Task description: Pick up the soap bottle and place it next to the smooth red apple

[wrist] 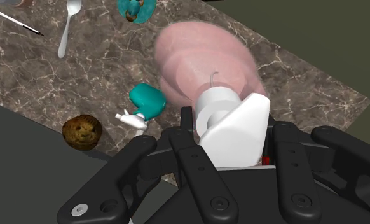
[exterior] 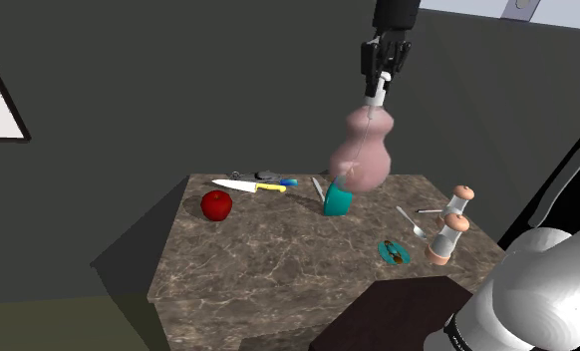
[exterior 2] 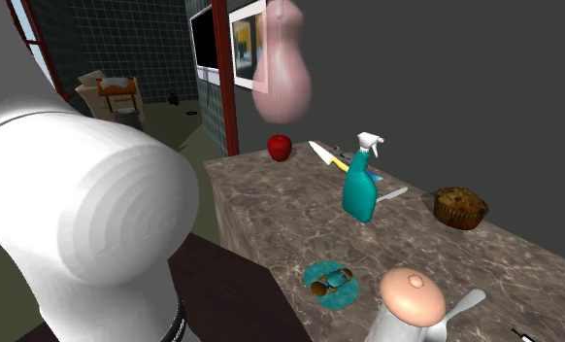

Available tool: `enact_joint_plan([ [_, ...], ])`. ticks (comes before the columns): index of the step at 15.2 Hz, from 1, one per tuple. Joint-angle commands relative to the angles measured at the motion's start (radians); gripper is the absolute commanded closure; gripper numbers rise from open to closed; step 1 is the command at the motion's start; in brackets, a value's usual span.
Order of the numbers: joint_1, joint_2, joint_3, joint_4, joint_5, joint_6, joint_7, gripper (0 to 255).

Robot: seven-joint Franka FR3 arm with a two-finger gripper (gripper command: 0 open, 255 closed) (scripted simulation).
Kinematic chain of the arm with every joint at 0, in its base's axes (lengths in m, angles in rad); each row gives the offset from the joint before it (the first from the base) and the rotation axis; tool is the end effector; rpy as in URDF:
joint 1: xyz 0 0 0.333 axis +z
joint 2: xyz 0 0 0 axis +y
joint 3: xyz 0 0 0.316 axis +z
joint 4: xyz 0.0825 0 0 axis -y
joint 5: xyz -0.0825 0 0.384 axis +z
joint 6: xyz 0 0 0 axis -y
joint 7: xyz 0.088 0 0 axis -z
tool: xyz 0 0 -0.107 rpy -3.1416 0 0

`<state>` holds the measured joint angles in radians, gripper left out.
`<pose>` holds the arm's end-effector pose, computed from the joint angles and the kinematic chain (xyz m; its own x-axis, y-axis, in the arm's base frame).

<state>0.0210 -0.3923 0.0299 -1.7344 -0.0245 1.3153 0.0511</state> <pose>0.3953 0.0205 0.7146 0.9996 -0.0090 -0.0250 -0.0080 -0.9993 0.0366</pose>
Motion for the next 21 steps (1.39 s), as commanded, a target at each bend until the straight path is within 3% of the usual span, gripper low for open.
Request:
enact_joint_plan([
  [1, 0.009, 0.032, 0.023, 0.002, 0.009, 0.031, 0.035, 255],
  [12, 0.074, 0.301, 0.153, 0.148, 0.013, 0.149, 0.234, 255],
  [21, 0.158, 0.602, 0.224, 0.416, -0.051, 0.17, 0.383, 255],
])
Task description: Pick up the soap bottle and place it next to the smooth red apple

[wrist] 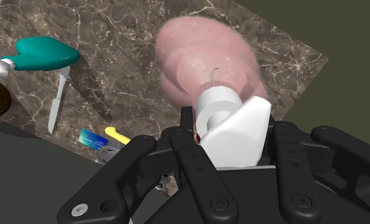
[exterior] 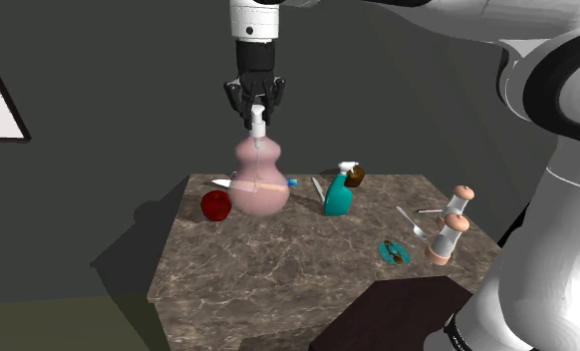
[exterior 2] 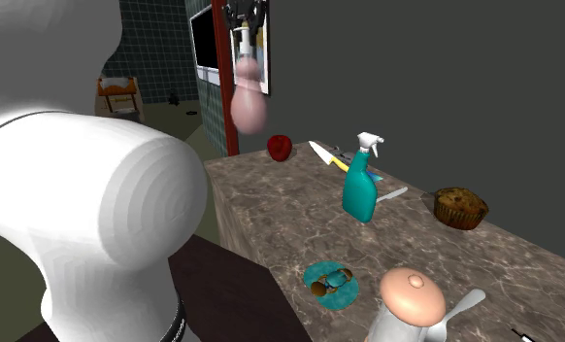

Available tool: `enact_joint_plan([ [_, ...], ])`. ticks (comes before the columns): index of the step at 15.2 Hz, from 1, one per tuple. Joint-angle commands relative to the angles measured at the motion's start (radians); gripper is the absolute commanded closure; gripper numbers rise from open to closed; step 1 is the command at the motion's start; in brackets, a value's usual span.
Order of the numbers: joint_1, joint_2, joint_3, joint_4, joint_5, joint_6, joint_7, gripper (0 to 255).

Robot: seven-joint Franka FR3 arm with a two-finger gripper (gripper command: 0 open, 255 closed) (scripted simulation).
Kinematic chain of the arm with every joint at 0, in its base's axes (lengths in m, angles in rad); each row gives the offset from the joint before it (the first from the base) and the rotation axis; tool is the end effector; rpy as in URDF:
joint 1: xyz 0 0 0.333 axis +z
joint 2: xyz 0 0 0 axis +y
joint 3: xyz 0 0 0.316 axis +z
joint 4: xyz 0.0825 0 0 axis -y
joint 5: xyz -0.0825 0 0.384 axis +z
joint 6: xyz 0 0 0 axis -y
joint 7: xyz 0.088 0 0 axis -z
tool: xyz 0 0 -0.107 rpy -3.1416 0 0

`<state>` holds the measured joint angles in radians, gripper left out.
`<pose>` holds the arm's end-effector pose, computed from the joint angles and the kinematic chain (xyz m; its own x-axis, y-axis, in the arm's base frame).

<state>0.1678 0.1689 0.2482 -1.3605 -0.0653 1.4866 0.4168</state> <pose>0.5543 0.2215 0.6210 0.9997 -0.0081 -0.0248 -0.0072 -0.9993 0.0372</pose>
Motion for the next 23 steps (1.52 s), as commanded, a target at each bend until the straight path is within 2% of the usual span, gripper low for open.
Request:
enact_joint_plan([
  [1, 0.011, 0.036, 0.005, 0.021, -0.009, 0.015, 0.016, 255],
  [11, 0.002, 0.002, 0.002, -0.161, 0.0, 0.164, 0.016, 255],
  [23, -0.002, -0.001, -0.001, -0.326, -0.001, 0.326, 0.02, 255],
])
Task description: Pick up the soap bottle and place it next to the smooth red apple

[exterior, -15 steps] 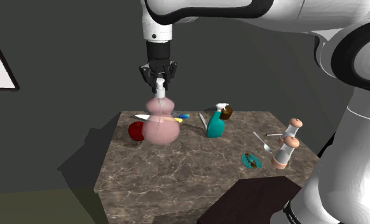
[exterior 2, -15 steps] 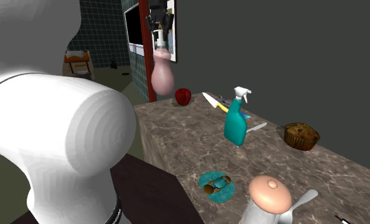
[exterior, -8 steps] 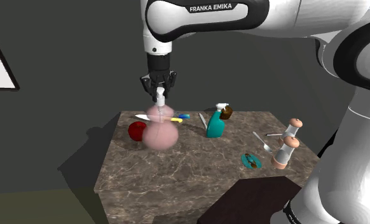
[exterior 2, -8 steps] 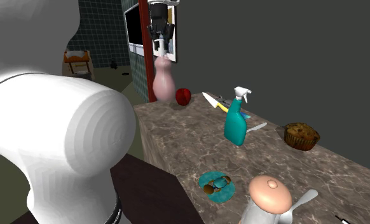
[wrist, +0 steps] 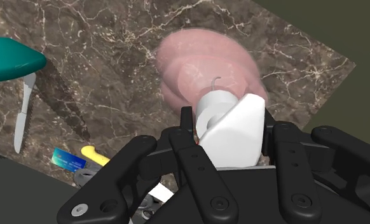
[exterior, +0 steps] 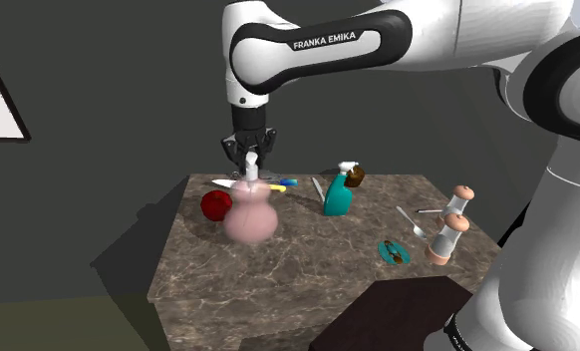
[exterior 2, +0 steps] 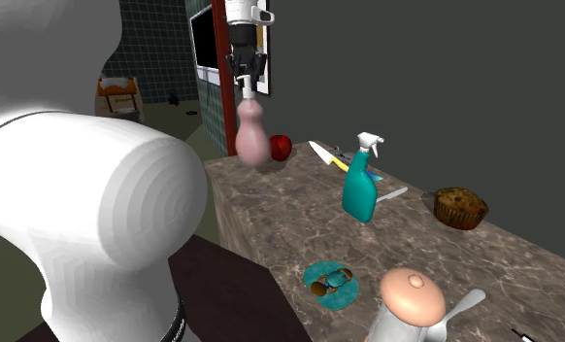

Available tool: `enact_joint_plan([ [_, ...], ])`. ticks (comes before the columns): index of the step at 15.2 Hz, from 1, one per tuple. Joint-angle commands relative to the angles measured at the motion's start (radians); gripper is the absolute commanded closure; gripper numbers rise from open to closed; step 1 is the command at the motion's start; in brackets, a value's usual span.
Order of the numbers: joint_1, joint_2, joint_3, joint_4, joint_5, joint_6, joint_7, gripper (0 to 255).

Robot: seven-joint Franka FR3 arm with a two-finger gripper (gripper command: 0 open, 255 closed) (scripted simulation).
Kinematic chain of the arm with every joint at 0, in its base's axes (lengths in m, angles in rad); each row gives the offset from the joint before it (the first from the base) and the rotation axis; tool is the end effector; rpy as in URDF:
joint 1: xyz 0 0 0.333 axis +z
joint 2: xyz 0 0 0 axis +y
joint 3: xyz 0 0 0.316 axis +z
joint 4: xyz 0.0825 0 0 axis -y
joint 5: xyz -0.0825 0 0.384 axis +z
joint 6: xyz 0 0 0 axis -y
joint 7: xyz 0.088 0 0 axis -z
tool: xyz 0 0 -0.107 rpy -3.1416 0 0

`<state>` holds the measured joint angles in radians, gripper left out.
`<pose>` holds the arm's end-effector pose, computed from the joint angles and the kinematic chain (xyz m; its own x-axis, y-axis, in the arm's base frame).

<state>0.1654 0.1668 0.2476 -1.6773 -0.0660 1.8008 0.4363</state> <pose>0.5629 0.2310 0.4989 0.9996 -0.0100 -0.0249 -0.0091 -0.9993 0.0369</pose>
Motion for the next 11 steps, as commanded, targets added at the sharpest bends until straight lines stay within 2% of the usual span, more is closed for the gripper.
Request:
enact_joint_plan([
  [1, 0.0, 0.002, 0.0, -0.021, -0.001, 0.025, 0.001, 255],
  [11, 0.0, 0.023, -0.002, -0.115, -0.009, 0.139, 0.008, 255],
])
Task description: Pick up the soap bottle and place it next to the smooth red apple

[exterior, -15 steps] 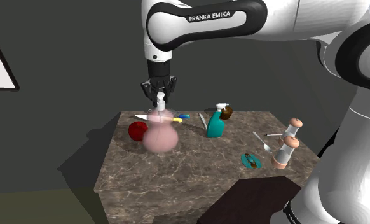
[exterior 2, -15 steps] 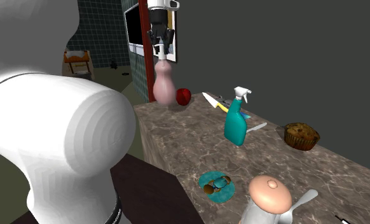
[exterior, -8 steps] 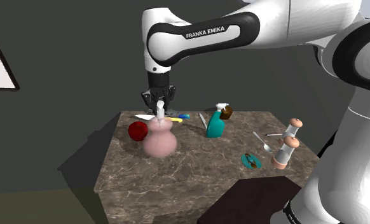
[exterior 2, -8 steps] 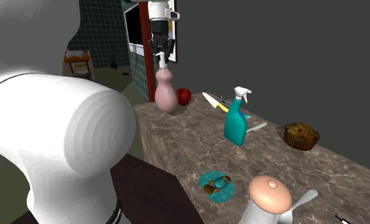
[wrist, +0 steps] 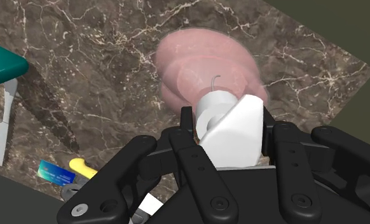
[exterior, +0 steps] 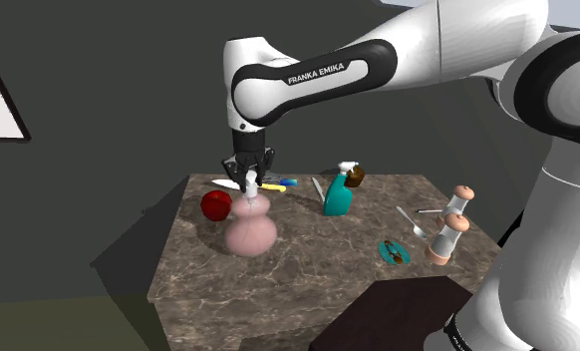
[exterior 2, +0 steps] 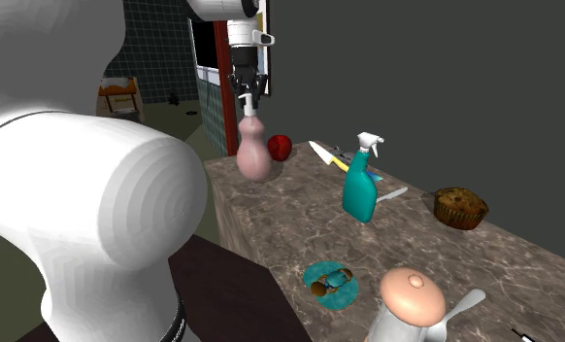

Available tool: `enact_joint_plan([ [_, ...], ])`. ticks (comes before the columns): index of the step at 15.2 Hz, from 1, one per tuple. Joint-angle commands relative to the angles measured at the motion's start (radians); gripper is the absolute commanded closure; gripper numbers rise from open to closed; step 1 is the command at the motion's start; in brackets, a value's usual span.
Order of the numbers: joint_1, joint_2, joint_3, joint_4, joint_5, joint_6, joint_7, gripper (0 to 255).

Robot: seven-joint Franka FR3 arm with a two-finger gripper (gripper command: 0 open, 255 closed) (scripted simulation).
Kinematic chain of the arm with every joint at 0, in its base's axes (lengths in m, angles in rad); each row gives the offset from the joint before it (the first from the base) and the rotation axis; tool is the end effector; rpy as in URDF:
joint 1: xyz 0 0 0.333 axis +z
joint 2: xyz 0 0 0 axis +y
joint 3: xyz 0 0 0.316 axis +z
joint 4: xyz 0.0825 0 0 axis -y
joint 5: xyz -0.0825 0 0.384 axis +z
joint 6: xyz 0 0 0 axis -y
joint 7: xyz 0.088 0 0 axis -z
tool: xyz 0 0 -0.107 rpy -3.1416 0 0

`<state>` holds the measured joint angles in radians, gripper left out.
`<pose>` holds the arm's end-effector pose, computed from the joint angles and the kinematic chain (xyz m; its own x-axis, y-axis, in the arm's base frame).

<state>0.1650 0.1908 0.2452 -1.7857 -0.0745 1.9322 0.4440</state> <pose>0.5635 0.2310 0.4443 0.9996 -0.0100 -0.0249 -0.0090 -0.9993 0.0369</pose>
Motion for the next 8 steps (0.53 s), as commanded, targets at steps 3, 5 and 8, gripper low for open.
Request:
enact_joint_plan([
  [3, 0.0, -0.001, 0.0, -0.006, 0.0, 0.007, 0.001, 255],
  [5, 0.0, -0.001, 0.0, -0.006, 0.0, 0.007, 0.001, 255],
  [8, 0.0, -0.001, 0.0, -0.006, 0.0, 0.007, 0.001, 0],
])
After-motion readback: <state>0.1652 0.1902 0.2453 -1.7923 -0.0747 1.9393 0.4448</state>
